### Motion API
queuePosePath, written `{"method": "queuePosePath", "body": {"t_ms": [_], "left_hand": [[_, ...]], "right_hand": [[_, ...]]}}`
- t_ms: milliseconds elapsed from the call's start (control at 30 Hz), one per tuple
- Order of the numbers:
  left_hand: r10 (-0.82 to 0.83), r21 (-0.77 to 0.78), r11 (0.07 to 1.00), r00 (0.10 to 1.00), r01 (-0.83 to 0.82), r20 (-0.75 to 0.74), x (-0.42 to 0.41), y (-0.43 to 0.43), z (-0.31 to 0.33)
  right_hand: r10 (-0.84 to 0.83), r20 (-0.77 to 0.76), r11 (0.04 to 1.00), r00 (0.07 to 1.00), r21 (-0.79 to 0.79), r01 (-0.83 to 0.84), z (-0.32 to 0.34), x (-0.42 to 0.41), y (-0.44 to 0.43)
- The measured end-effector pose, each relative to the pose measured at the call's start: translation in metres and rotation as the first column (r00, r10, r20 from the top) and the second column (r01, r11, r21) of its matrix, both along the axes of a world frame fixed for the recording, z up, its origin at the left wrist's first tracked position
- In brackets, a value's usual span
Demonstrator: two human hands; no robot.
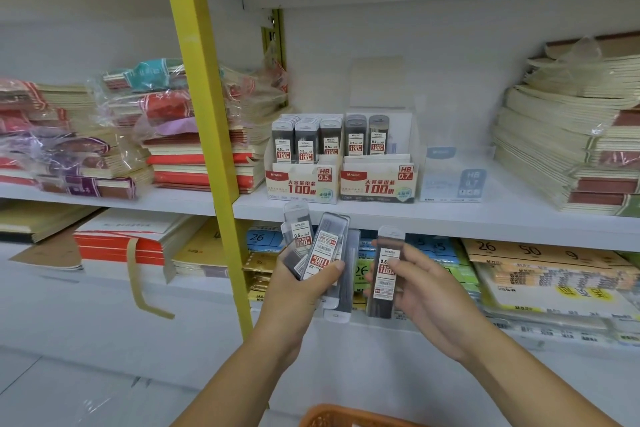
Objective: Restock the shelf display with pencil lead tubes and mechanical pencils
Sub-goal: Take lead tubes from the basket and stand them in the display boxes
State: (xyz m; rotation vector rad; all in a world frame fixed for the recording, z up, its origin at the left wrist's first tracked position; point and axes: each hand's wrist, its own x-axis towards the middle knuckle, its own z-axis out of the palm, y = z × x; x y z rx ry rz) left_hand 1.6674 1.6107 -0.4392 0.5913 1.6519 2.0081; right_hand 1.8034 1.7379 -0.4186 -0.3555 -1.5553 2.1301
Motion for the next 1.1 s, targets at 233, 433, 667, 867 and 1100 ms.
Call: {"method": "queuePosePath", "body": {"t_ms": [233, 433, 667, 867, 1100], "left_hand": [[0.070, 0.082, 0.995, 0.990, -0.061, -0.119, -0.021, -0.002, 0.036], [0.238, 0.224, 0.952, 0.964, -0.207, -0.117, -0.063, -0.012, 0.077], [0.278, 0.240, 0.938, 0.957, -0.252, -0.080, -0.086, -0.015, 0.068], [0.221, 0.233, 0.953, 0.971, -0.196, -0.091, -0.088, -0.004, 0.064], [0.154, 0.273, 0.952, 0.988, -0.141, -0.027, -0.085, -0.001, 0.062]], "right_hand": [[-0.241, -0.025, 0.833, 0.970, 0.508, 0.220, 0.065, -0.013, 0.001], [-0.257, -0.340, 0.430, 0.905, 0.798, 0.422, 0.170, -0.065, 0.006], [-0.375, -0.250, 0.037, 0.893, 0.958, 0.284, 0.180, -0.122, 0.032], [-0.409, -0.118, 0.117, 0.905, 0.977, 0.180, 0.172, -0.136, 0.051], [-0.521, -0.179, -0.163, 0.835, 0.981, 0.108, 0.165, -0.143, 0.056]]}}
